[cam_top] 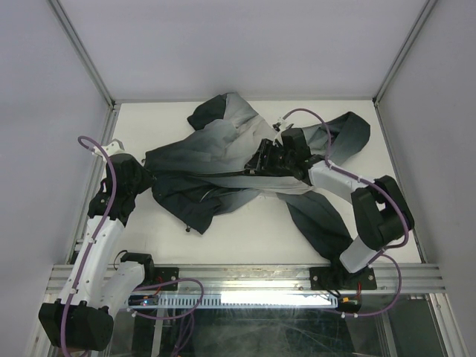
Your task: Zip up the jacket
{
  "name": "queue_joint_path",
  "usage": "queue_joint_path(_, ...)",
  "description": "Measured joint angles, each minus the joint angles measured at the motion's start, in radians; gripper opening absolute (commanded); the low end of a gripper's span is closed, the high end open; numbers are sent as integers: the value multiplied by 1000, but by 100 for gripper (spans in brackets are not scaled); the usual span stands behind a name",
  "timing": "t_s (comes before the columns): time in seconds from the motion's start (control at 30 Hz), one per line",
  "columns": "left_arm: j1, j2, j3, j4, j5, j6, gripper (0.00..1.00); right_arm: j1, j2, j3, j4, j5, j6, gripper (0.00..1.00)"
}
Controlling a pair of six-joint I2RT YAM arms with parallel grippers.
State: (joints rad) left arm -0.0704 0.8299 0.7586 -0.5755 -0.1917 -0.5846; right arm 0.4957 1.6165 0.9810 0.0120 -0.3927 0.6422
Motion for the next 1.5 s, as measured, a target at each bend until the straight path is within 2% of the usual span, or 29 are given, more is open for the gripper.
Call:
queue_joint_path(0.6, 0, 0, 0, 0, 10, -1, 0, 1, 30, -18, 82, -116, 67, 34)
queue_joint_path(1.03, -1, -7, -3, 0, 10, -1, 0, 12, 49, -23, 109, -122, 72, 28)
queue_joint_path(1.4, -3, -13, -5, 0, 10, -1, 0, 23, 85, -23, 111, -116, 72, 15)
queue_joint_path(1.5, -3, -16, -5, 0, 10, -1, 0, 25, 85, -23, 111, -112, 71, 14)
